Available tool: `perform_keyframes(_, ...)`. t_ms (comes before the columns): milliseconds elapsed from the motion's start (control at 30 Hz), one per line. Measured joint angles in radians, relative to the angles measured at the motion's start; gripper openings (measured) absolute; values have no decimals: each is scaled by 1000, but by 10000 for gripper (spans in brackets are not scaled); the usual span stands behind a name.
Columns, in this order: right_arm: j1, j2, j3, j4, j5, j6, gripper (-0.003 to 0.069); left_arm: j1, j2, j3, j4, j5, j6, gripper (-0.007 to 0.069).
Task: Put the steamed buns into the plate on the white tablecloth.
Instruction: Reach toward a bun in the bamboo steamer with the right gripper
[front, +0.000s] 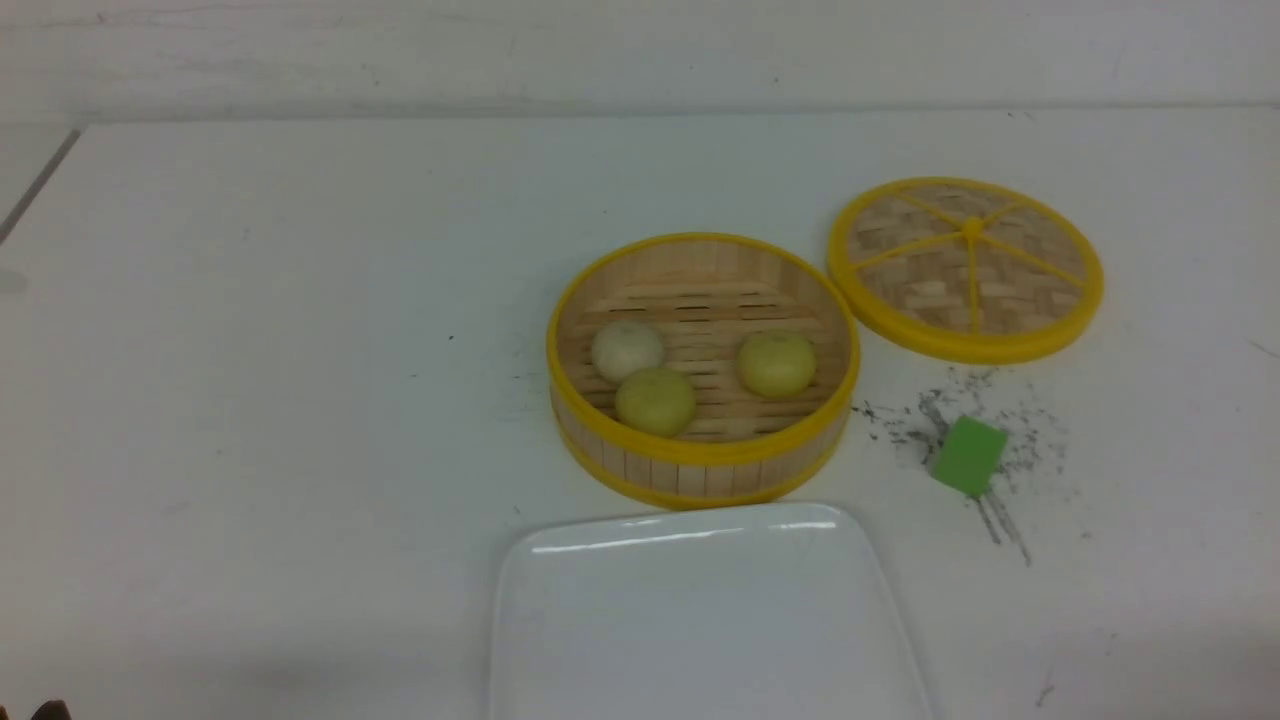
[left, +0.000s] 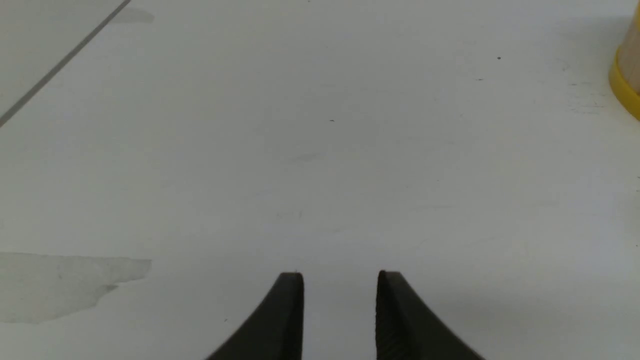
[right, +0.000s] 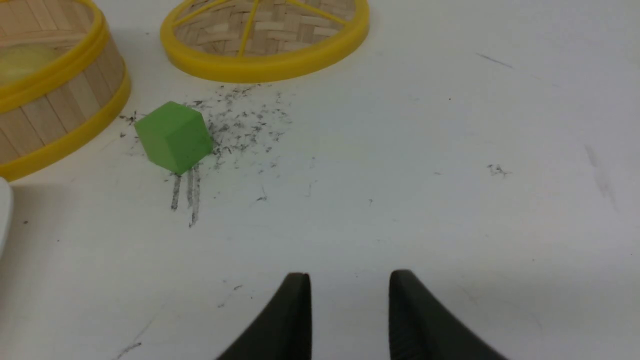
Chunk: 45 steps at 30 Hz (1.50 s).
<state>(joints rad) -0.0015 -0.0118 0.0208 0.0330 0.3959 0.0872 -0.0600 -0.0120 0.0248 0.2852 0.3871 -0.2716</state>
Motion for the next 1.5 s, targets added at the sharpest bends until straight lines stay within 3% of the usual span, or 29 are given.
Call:
perform_keyframes(533,0,0,0,-1,0,0,239,0,0,0,7,0,-7,241)
perform_keyframes(667,0,0,0,41,-3,52,239,0,0,0,-159,-12,-177,241)
perform_keyframes(733,0,0,4,220,-19,208,239,0,0,0,-384,-20,-388,241)
perform_keyframes(767,0,0,4,250,-19,219,239,0,0,0,-384,-20,-388,241)
perform_keyframes(833,0,0,5,397,-34,340,239,0,0,1,-523,-22,-532,241)
perform_keyframes(900,0,0,5,489,-44,400,239,0,0,3,-574,-24,-596,241)
perform_keyframes(1000,0,0,5,548,-59,423,239,0,0,3,-554,-39,-624,241)
perform_keyframes(1167,0,0,5,580,-75,423,235,0,0,3,-464,-121,-637,241)
perform_keyframes(1267,0,0,-15,580,-73,375,197,0,0,4,-434,-197,-632,232)
perform_keyframes(1333,0,0,-68,573,-72,294,141,0,0,-2,-425,-242,-621,203)
perform_keyframes(1400,0,21,-159,546,-56,161,39,0,0,-59,-397,-232,-584,150)
perform_keyframes(1433,0,26,-169,543,-56,150,39,0,0,-67,-394,-227,-579,144)
perform_keyframes(1467,0,78,-244,513,-22,77,-7,0,12,-147,-359,-196,-531,81)
perform_keyframes(1500,0,86,-254,509,-17,69,-8,0,20,-158,-354,-189,-524,81)
